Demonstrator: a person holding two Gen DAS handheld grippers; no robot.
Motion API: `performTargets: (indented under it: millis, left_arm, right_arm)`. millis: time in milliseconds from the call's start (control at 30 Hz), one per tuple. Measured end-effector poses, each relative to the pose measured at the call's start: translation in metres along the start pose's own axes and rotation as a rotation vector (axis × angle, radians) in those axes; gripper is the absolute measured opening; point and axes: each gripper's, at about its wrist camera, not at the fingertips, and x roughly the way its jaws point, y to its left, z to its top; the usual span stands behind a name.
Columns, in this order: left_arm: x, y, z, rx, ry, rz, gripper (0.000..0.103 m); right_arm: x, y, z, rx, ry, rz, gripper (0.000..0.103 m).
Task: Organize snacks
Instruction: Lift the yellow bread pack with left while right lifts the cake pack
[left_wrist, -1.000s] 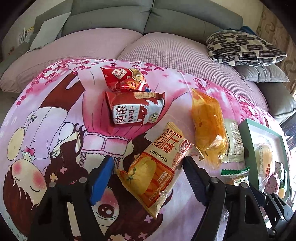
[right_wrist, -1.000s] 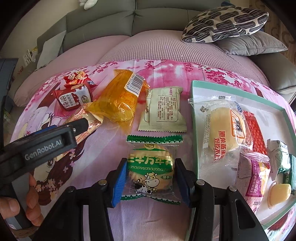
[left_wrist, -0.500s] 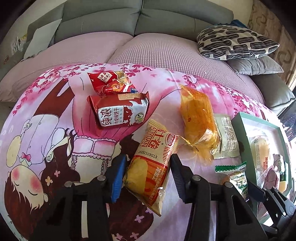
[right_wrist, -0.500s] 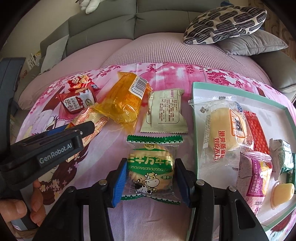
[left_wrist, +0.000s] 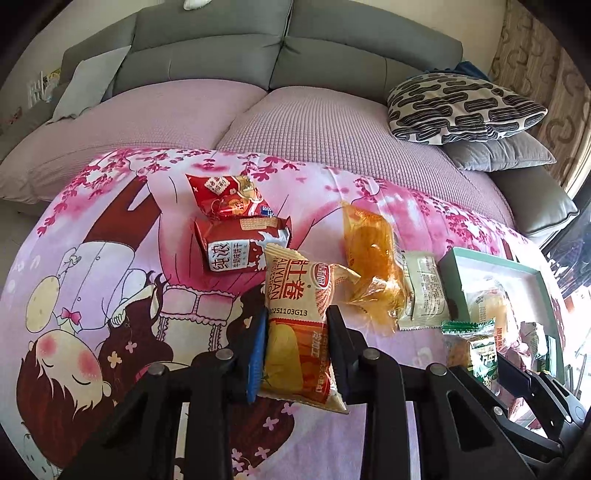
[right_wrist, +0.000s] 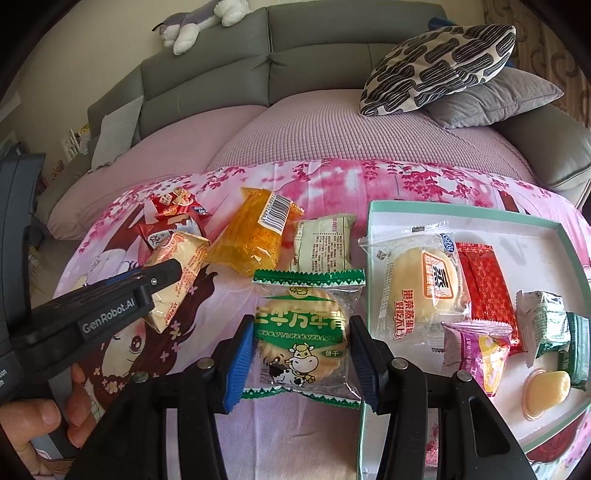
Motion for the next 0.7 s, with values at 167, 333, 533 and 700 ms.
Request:
performTargets:
  millis: [167, 333, 533, 700]
  left_arm:
    - [-0.018, -0.002, 0.005, -0.005, -0.044, 0.003, 0.032]
    - [-0.026, -0.006, 0.007, -0.012, -0.062, 0.013, 0.032]
    - [-0.029, -0.016, 0.008, -0.007, -0.069, 0.009, 0.033]
    - [-0.030, -0.031, 0.010, 0.021, -0.067, -0.004, 0.032]
  right_arm:
    - [-0.010, -0.002, 0.003, 0.008, -0.027, 0.015, 0.052]
    - [-0.013, -0.006, 0.003, 0.023, -0.030, 0.025, 0.053]
    - [-0.021, -0.016, 0.006, 0.050, -0.050, 0.024, 0.052]
    - [-0.031, -0.033, 0.010, 0.092, -0.079, 0.010, 0.052]
